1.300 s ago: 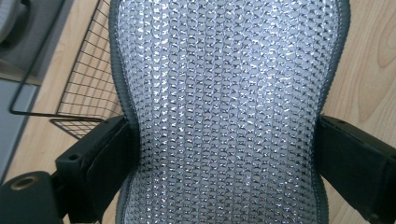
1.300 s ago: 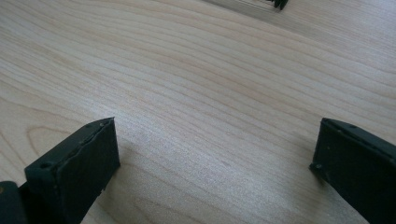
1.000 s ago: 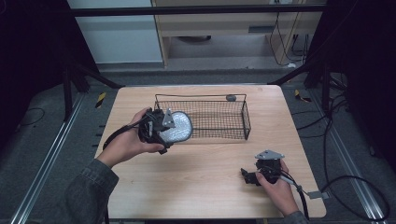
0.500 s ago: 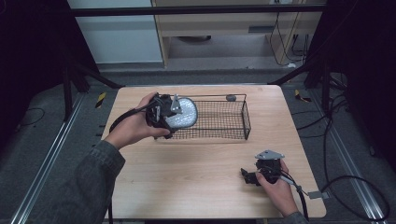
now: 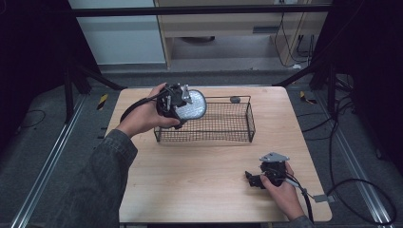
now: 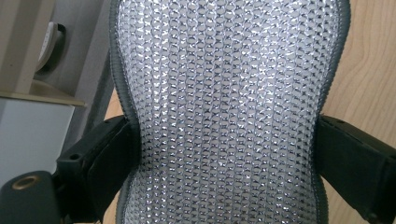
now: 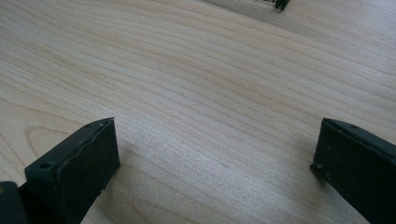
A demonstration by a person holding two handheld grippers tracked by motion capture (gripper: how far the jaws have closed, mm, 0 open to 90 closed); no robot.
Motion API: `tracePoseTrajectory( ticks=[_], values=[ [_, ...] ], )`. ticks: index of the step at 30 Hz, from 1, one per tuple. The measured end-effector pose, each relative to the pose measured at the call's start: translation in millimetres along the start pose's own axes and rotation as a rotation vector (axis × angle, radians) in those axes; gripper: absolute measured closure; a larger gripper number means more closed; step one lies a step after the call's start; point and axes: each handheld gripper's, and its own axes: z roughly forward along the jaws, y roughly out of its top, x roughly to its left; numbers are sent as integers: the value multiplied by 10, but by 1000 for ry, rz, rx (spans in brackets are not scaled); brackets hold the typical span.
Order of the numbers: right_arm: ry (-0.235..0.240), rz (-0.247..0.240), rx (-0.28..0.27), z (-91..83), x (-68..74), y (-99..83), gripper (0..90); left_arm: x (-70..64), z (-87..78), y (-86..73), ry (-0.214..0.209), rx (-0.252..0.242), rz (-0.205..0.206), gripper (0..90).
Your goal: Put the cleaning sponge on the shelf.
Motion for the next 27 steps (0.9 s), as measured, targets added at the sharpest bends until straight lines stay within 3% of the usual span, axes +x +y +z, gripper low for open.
tracePoseTrajectory(
  ticks=[11, 18, 22, 27],
  values=[
    [0, 1, 1, 1, 0, 1, 4, 162, 93, -95, 3, -9, -28, 71],
    [-1, 2, 1, 0, 1, 1, 4, 132, 115, -27, 10, -9, 10, 72],
    [0, 1, 1, -1, 0, 0, 4, 97, 200, 10, 7, 10, 51, 72],
    [-1, 3, 3, 0, 1, 1, 4, 88, 266, 39, 10, 12, 59, 72]
  ],
)
